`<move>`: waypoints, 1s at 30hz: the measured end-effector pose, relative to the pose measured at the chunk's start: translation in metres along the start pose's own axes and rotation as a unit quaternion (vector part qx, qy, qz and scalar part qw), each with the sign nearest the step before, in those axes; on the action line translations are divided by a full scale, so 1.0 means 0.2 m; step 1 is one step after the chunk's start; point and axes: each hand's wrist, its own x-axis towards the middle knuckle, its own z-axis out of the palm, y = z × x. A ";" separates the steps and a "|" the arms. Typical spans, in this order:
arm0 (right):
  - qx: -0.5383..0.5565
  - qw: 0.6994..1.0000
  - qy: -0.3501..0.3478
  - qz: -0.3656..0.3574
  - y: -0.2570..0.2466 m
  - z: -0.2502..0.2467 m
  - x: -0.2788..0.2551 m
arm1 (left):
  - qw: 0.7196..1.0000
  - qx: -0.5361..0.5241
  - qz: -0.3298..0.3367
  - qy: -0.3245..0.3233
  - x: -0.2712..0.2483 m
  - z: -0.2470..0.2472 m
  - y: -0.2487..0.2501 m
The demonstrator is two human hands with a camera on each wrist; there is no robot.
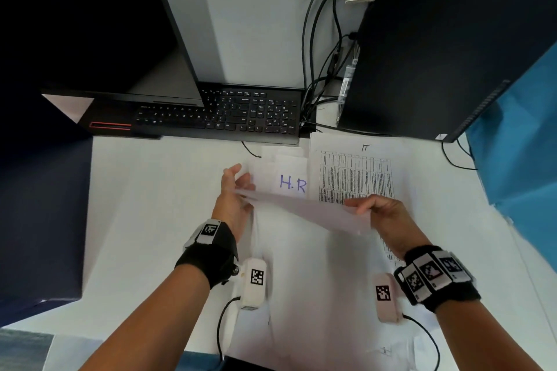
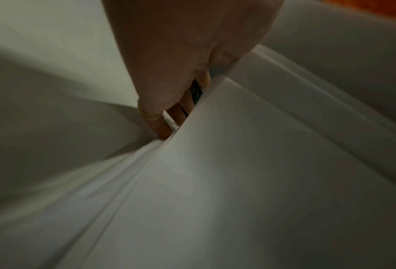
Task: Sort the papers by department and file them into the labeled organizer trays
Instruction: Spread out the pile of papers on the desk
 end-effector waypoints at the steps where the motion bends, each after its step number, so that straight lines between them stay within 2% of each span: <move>1: 0.000 1.000 -0.006 -0.003 0.00 0.01 -0.01 | 1.000 -0.008 -0.004 -0.005 -0.02 -0.01 -0.01; 7: -0.023 1.000 0.016 0.002 -0.02 0.04 -0.05 | 0.998 -0.032 -0.033 -0.040 -0.13 -0.03 -0.06; 10: -0.019 0.998 0.061 -0.004 -0.07 0.05 -0.06 | 0.996 -0.035 -0.044 -0.068 -0.18 -0.06 -0.04; 11: -0.003 0.997 0.075 -0.011 -0.10 0.06 -0.06 | 0.995 -0.022 -0.040 -0.086 -0.19 -0.06 -0.03; 13: 0.014 0.995 0.094 -0.033 -0.17 0.09 -0.06 | 0.989 0.087 -0.015 -0.117 -0.24 -0.06 0.01; 15: -0.004 0.994 0.087 -0.058 -0.26 0.14 -0.07 | 0.964 0.236 0.057 -0.112 -0.28 -0.06 0.04; 17: -0.016 0.992 0.070 -0.099 -0.36 0.22 -0.10 | 0.940 0.302 0.149 -0.051 -0.31 -0.07 0.09; 21: -0.028 0.968 0.094 -0.232 -0.59 0.42 -0.20 | 0.906 0.291 0.299 0.073 -0.40 -0.08 0.27; 24: -0.016 0.944 0.117 -0.309 -0.71 0.54 -0.27 | 0.884 0.267 0.372 0.095 -0.49 -0.10 0.37; 26: 0.001 0.939 0.121 -0.323 -0.72 0.57 -0.28 | 0.895 0.241 0.369 0.065 -0.50 -0.13 0.38; 30: 0.024 0.960 0.085 -0.264 -0.62 0.59 -0.26 | 0.932 0.183 0.311 0.034 -0.43 -0.19 0.31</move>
